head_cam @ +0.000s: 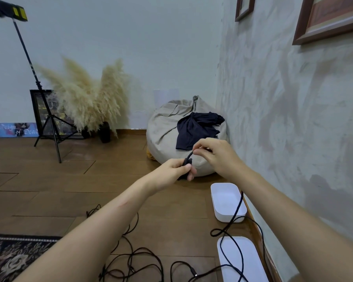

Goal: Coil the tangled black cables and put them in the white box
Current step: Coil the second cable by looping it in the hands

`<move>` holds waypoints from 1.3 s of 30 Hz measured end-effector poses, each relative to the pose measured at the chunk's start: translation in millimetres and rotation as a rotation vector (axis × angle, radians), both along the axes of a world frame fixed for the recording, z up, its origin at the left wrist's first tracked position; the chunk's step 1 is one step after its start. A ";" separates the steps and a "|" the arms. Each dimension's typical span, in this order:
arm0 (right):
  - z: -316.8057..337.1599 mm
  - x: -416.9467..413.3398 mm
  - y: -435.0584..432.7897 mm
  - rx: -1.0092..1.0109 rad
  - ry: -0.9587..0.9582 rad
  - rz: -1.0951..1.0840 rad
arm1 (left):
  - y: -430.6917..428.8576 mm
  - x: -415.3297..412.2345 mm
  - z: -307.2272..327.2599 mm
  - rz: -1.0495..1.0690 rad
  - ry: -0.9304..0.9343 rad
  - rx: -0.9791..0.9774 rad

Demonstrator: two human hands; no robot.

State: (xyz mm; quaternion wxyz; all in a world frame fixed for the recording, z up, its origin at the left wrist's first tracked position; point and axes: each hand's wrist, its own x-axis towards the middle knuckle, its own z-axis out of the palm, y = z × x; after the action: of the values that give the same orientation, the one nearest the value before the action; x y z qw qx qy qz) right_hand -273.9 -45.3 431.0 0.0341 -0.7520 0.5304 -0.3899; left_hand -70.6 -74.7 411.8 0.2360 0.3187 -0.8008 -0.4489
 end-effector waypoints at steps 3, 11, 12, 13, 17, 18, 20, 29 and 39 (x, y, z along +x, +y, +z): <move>-1.3 -1.5 0.3 0.015 -0.069 0.005 | 3.8 0.5 3.7 -0.013 -0.006 0.019; 3.4 2.7 4.0 0.022 -0.265 0.033 | 8.1 6.8 14.4 -0.129 0.113 0.085; 2.0 3.0 2.6 0.040 -0.312 0.046 | 8.9 7.5 16.4 -0.154 0.142 0.098; 0.4 2.9 1.1 0.060 -0.359 0.060 | 9.7 8.2 18.2 -0.171 0.161 0.105; -4.3 3.1 -0.2 0.139 -0.410 0.153 | 8.3 13.0 22.9 -0.191 0.184 0.083; -5.2 3.3 0.0 0.163 -0.391 0.169 | 6.8 14.9 23.9 -0.183 0.184 0.082; -7.4 3.9 0.4 0.207 -0.355 0.183 | 4.6 18.8 25.8 -0.166 0.170 0.083; -14.7 18.3 7.1 0.255 -0.613 0.158 | 11.9 12.3 31.9 -0.287 0.204 0.121; -33.4 52.4 9.0 0.481 -0.513 0.237 | -0.7 11.1 25.5 -0.100 0.516 0.278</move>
State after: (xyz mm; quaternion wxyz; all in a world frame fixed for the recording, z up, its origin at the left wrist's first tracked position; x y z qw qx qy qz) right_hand -221.5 -36.3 397.6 0.3868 -0.6563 0.4904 -0.4233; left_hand -59.5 -75.4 437.3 0.3633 0.1833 -0.6598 -0.6317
